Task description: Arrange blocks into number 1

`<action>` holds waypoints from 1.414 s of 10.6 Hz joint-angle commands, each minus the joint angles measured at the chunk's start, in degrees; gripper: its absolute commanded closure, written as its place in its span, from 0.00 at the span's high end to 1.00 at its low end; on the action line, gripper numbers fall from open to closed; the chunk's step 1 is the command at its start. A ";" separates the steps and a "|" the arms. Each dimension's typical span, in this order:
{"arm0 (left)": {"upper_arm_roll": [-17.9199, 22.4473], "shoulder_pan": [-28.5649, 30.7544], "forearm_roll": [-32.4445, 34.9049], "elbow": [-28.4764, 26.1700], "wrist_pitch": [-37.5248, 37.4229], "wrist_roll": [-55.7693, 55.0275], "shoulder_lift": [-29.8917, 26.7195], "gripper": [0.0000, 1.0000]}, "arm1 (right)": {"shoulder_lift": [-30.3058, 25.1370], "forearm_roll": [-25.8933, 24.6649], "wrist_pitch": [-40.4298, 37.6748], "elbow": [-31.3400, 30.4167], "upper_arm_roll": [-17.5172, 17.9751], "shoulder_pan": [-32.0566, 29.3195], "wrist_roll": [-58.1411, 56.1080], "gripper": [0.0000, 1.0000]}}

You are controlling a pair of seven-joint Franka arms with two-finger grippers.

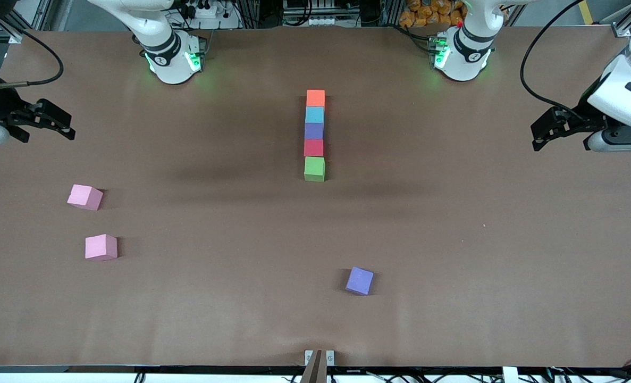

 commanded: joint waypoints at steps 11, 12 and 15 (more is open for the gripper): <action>0.39 -1.90 -3.06 0.88 -7.44 2.49 -2.67 1.00 | -0.93 2.08 0.06 -1.13 0.25 -0.50 -0.19 1.00; 0.39 -1.90 -3.06 0.89 -7.53 2.49 -2.67 1.00 | -0.84 2.00 -0.12 -1.13 0.25 -0.50 -0.19 1.00; 0.39 -1.81 -2.97 0.98 -8.24 2.40 -2.58 1.00 | -0.66 2.08 -0.21 -1.13 0.34 -0.33 -0.19 1.00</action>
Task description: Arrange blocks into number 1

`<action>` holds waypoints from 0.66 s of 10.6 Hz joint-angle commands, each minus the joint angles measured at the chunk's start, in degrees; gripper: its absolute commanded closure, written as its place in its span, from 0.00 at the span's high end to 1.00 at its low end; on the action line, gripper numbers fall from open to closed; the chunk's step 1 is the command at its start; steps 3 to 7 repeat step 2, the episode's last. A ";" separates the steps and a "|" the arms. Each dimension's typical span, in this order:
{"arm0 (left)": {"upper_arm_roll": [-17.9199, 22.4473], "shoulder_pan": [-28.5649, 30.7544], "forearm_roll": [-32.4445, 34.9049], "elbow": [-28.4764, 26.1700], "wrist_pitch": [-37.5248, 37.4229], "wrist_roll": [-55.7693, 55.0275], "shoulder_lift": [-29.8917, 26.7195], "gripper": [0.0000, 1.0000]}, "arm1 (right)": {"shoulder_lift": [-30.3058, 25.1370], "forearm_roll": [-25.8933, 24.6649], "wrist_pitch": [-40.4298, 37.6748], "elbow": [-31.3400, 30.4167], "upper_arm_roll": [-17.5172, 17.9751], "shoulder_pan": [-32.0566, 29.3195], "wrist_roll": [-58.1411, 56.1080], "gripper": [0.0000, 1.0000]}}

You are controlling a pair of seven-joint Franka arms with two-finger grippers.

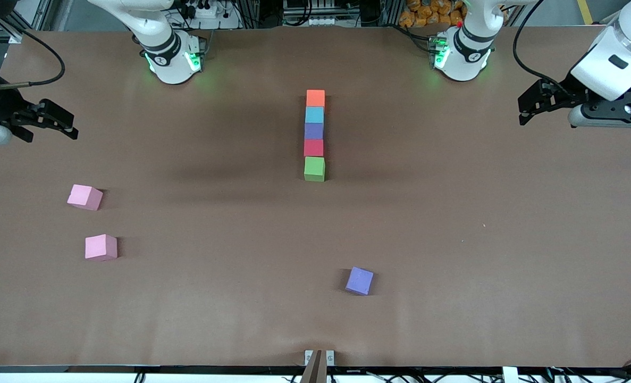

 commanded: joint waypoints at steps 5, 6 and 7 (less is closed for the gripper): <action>0.37 0.04 -0.68 0.70 -1.36 1.33 -0.32 1.00 | -0.58 1.09 -0.15 -0.78 0.36 -0.32 -0.19 1.00; 0.37 0.04 -0.68 0.70 -1.36 1.33 -0.32 1.00 | -0.58 1.09 -0.15 -0.78 0.36 -0.32 -0.19 1.00; 0.37 0.04 -0.68 0.70 -1.36 1.33 -0.32 1.00 | -0.58 1.09 -0.15 -0.78 0.36 -0.32 -0.19 1.00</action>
